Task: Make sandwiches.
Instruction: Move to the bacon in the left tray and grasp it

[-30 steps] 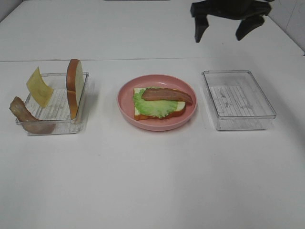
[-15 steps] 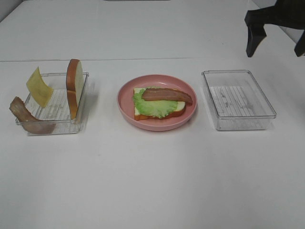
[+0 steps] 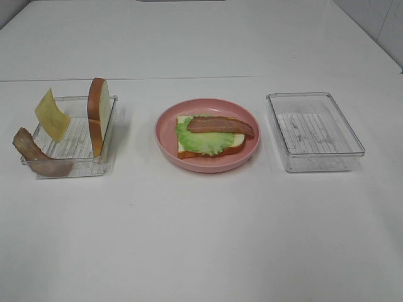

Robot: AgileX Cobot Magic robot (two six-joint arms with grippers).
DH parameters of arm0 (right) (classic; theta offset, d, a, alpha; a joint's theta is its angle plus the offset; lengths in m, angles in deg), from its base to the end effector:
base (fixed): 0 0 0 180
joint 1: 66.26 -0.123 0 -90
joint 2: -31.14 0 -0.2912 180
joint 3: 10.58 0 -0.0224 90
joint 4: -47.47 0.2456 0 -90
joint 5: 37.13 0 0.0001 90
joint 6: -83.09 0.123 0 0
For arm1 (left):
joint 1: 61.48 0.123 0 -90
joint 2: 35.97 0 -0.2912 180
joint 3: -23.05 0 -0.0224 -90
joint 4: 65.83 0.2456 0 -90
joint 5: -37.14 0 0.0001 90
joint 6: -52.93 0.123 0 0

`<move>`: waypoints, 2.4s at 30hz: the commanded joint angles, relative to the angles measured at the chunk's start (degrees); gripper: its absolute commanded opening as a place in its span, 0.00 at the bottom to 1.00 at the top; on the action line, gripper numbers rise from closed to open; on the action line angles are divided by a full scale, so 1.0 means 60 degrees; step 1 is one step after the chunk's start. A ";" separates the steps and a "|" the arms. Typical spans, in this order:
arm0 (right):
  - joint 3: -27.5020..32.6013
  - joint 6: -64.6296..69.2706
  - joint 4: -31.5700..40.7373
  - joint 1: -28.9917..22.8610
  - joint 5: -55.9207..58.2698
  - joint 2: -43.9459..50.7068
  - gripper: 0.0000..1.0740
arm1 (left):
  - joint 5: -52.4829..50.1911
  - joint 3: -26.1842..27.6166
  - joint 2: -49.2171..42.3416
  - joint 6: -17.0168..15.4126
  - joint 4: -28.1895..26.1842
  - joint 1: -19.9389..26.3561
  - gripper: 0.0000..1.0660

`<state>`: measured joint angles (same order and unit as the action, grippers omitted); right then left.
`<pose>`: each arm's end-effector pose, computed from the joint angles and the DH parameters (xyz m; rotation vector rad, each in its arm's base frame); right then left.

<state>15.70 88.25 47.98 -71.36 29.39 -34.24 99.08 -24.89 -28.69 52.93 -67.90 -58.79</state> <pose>0.1697 0.0162 0.2888 0.0042 2.7625 0.0598 0.0096 -0.0035 0.2622 -0.0454 2.0438 -0.0139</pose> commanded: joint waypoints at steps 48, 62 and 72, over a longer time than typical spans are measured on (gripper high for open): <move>0.4192 -0.0592 -0.0143 0.0010 -0.0583 0.9912 0.89 | -0.0057 0.0000 -0.0115 -0.0048 0.0076 -0.0048 0.96; 0.4192 -0.0592 -0.0143 0.0010 -0.0583 0.9912 0.89 | -0.0057 0.0000 -0.0115 -0.0048 0.0076 -0.0048 0.96; 0.4192 -0.0592 -0.0143 0.0010 -0.0583 0.9912 0.89 | 0.0048 0.0048 0.0067 -0.0095 0.0076 -0.0048 0.96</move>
<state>40.68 85.21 47.47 -71.42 26.30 23.69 99.08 -24.89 -28.69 52.93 -67.44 -58.79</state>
